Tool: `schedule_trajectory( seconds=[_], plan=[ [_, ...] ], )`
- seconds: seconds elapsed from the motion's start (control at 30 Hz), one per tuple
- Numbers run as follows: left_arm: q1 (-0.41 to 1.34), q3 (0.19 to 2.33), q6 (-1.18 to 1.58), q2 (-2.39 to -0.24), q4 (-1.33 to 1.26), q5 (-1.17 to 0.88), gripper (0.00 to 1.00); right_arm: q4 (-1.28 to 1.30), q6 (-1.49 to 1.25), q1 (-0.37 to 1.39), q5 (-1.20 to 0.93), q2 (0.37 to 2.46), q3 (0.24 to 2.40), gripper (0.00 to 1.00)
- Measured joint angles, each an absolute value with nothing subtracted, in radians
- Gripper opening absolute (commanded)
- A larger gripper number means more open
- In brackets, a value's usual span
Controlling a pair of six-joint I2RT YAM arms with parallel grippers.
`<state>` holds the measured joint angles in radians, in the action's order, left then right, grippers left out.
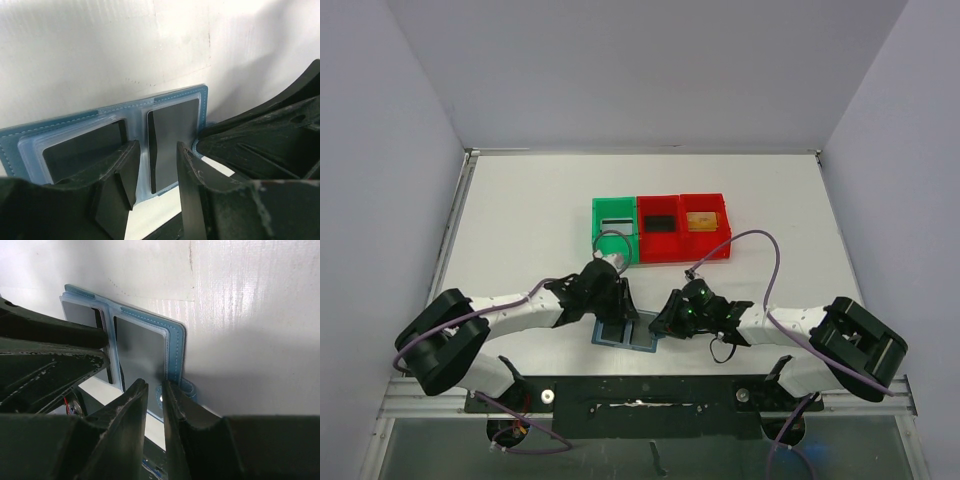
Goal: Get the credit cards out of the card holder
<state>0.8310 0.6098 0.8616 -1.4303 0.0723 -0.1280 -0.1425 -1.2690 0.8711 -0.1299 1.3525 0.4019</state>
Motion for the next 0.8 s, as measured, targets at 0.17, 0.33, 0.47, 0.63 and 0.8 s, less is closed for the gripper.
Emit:
schedule_trajectory(
  seconds=[0.17, 0.33, 0.47, 0.63, 0.8],
  plan=[
    [0.831, 0.589, 0.865, -1.476, -0.004, -0.181, 0.33, -0.144, -1.267, 0.871, -0.132, 1.353, 0.402, 0.22],
    [0.827, 0.589, 0.87, -1.51, -0.037, -0.213, 0.3, -0.161, -1.267, 0.869, -0.14, 1.364, 0.402, 0.21],
    [0.816, 0.554, 0.891, -1.509, -0.097, -0.225, 0.25, -0.216, -1.29, 0.862, -0.15, 1.374, 0.376, 0.19],
    [0.802, 0.476, 0.942, -1.493, -0.227, -0.236, 0.12, -0.304, -1.325, 0.852, -0.165, 1.39, 0.331, 0.18],
    [0.799, 0.398, 1.008, -1.467, -0.354, -0.226, 0.03, -0.318, -1.337, 0.842, -0.184, 1.399, 0.328, 0.18]
  ],
)
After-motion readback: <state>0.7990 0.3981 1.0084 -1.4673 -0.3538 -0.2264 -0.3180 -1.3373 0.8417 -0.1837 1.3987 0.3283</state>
